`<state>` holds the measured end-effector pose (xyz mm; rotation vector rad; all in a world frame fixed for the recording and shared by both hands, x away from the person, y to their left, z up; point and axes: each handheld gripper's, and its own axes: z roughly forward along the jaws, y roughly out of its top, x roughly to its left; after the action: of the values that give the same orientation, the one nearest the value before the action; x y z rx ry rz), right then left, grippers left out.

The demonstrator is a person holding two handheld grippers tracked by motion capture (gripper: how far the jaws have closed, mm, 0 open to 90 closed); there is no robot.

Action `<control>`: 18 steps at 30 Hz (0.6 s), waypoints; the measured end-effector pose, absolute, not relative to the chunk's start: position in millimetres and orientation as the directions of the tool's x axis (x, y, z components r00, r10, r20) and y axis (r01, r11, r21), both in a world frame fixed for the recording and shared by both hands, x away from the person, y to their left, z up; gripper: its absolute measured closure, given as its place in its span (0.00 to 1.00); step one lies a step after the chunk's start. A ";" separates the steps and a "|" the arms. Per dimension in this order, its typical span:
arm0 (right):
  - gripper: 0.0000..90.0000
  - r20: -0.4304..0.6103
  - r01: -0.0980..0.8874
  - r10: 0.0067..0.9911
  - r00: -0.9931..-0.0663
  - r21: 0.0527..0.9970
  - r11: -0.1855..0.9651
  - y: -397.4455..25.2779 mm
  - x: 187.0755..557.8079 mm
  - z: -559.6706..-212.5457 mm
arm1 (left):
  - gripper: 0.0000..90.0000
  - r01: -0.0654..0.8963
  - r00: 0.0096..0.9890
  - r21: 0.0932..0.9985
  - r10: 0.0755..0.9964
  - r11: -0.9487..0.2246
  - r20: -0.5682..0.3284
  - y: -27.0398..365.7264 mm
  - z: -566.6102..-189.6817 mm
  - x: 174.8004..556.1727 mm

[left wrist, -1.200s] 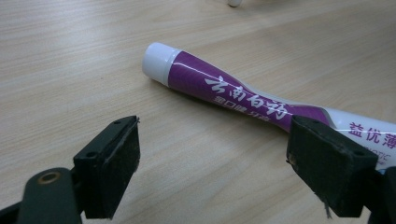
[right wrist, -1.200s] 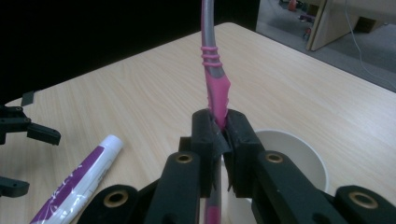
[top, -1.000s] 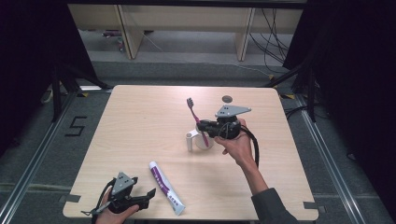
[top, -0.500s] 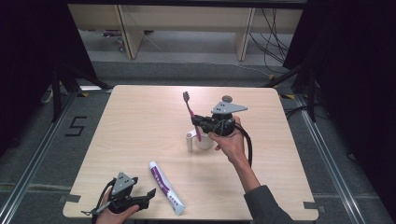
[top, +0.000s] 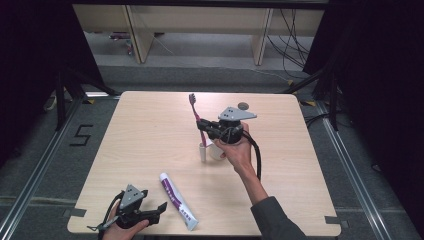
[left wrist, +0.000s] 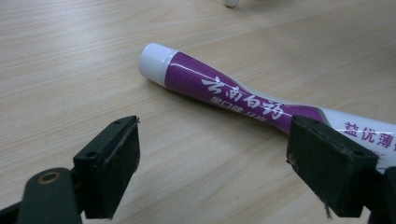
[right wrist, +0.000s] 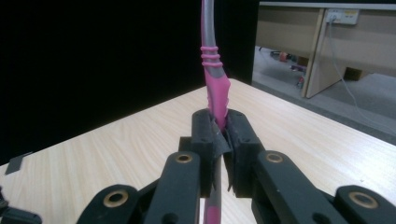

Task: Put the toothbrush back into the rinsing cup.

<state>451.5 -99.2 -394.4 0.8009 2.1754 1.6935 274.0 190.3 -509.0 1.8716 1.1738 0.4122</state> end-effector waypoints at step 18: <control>0.93 0.103 0.245 0.596 -0.796 0.956 0.163 -90.4 458.7 -408.0 | 0.19 0.561 0.511 0.806 0.845 -0.190 -0.156 190.5 -508.2 273.7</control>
<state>458.7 -90.4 -408.0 0.8085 2.1463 1.6733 273.7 190.5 -508.2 1.8782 1.1626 0.4090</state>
